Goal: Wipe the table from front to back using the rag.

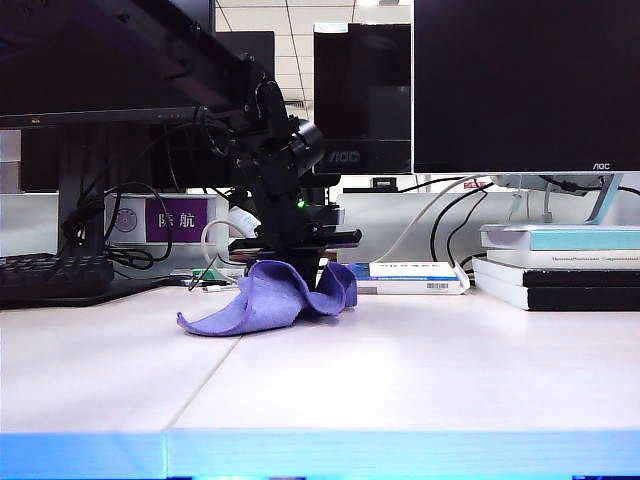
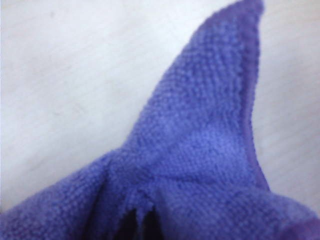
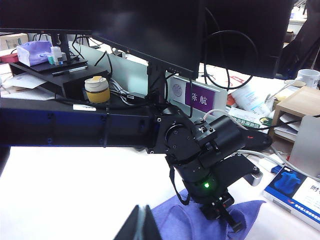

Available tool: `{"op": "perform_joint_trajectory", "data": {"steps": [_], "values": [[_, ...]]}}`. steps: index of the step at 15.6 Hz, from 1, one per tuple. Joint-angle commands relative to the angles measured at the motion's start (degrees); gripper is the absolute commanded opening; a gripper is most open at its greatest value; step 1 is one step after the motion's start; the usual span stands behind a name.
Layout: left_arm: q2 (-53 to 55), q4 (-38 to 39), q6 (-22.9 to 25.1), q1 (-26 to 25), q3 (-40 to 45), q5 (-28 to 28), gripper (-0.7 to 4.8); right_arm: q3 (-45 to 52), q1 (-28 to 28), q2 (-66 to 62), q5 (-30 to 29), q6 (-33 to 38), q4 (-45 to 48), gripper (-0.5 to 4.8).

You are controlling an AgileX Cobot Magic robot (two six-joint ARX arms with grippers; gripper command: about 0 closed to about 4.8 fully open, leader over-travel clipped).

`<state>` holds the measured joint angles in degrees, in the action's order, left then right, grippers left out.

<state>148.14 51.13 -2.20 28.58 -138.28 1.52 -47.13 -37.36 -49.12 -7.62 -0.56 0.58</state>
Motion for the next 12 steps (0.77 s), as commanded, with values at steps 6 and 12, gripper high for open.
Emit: {"op": "perform_joint_trajectory", "data": {"steps": [6, 12], "values": [[-2.69, -4.04, 0.96, 0.00, 8.76, 0.00, -0.06, -0.31, -0.02, 0.15, -0.24, -0.20, 0.94, -0.01], [-20.28, -20.98, -0.22, -0.02, 42.16, 1.84, -0.06, -0.31, -0.04, 0.17, -0.26, -0.20, 0.98, -0.01]]}}
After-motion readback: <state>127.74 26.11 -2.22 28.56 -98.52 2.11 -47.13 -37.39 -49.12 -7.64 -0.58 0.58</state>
